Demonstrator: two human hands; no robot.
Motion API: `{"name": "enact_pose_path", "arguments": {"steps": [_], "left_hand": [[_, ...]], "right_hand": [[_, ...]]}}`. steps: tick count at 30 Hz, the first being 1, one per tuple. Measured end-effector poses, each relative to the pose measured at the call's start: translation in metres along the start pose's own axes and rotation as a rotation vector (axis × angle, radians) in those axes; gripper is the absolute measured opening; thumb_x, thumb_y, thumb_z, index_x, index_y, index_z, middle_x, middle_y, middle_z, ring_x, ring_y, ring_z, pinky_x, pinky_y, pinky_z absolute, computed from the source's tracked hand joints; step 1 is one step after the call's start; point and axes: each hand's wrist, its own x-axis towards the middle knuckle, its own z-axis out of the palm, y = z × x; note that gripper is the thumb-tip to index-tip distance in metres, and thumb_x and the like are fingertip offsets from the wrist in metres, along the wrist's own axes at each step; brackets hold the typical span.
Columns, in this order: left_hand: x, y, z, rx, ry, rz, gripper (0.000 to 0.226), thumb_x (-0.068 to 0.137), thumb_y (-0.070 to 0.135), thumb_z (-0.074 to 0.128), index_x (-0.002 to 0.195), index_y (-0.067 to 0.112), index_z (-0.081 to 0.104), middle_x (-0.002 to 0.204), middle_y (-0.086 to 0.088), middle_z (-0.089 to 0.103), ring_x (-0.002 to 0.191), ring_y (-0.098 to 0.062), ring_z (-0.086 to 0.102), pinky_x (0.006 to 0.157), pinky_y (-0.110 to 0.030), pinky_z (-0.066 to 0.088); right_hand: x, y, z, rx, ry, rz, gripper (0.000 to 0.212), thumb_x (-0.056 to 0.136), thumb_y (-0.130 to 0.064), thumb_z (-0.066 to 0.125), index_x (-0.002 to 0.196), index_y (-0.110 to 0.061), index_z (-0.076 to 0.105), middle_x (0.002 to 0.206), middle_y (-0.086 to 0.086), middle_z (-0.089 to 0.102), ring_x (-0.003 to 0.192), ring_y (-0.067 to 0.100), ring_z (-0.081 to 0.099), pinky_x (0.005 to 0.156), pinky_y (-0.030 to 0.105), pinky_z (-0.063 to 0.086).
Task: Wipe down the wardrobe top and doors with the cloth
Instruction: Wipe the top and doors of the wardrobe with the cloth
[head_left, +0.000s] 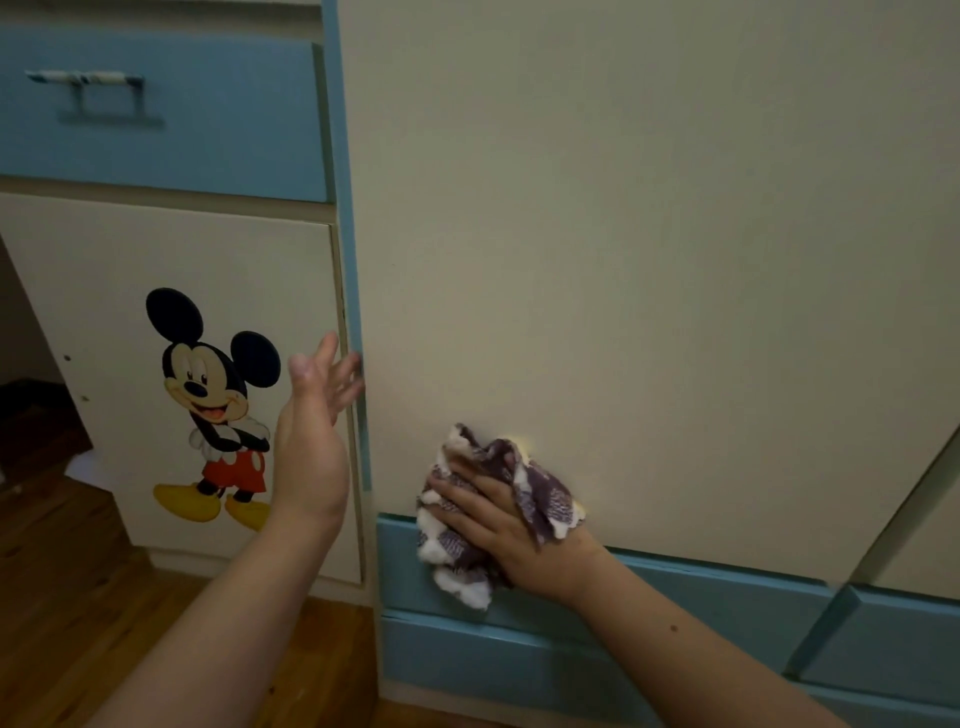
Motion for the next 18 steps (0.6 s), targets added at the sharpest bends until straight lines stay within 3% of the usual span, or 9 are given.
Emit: {"name": "enact_pose_path", "arguments": {"steps": [4,8,12,15,18], "left_hand": [[-0.004,0.007,0.010,-0.003,0.065,0.001,0.065,0.092,0.052,0.004,0.137,0.022,0.040,0.129,-0.007,0.054,0.117,-0.019,0.051,0.109,-0.038,0.027],[-0.002,0.013,0.008,-0.027,0.081,-0.006,0.071,0.087,0.057,0.005,0.135,0.021,0.043,0.124,-0.008,0.057,0.115,-0.021,0.053,0.101,-0.032,0.030],[-0.006,0.015,0.005,-0.002,0.013,-0.015,0.085,0.070,0.066,0.007,0.136,0.024,0.041,0.133,-0.006,0.052,0.122,-0.018,0.047,0.099,-0.027,0.025],[-0.008,0.017,0.006,0.049,0.003,0.009,0.082,0.072,0.065,0.008,0.137,0.027,0.040,0.136,-0.003,0.050,0.123,-0.009,0.042,0.098,-0.024,0.022],[-0.006,0.017,0.009,0.104,0.001,0.078,0.076,0.081,0.072,0.010,0.138,0.029,0.036,0.142,0.004,0.042,0.126,-0.004,0.036,0.105,-0.024,0.023]], "right_hand": [[0.012,-0.008,0.001,0.034,0.001,0.016,0.053,0.093,-0.019,0.048,0.144,-0.014,0.031,0.154,0.007,0.023,0.143,0.027,0.014,0.111,0.052,0.025],[0.055,-0.021,0.006,-0.105,0.017,-0.073,0.051,0.088,-0.023,0.048,0.138,-0.015,0.043,0.149,0.008,0.036,0.140,0.028,0.021,0.114,0.051,0.012],[0.082,-0.024,0.008,-0.106,0.085,-0.084,0.050,0.077,-0.025,0.061,0.124,-0.007,0.059,0.135,0.011,0.053,0.130,0.029,0.030,0.111,0.049,0.022],[0.087,-0.019,0.004,-0.119,0.125,-0.132,0.044,0.077,-0.021,0.054,0.117,-0.006,0.064,0.127,0.012,0.059,0.126,0.028,0.032,0.112,0.046,0.014],[0.097,-0.002,-0.012,-0.089,0.220,-0.125,0.042,0.071,-0.016,0.066,0.111,-0.005,0.067,0.120,0.015,0.063,0.123,0.032,0.040,0.109,0.049,0.025]]}}
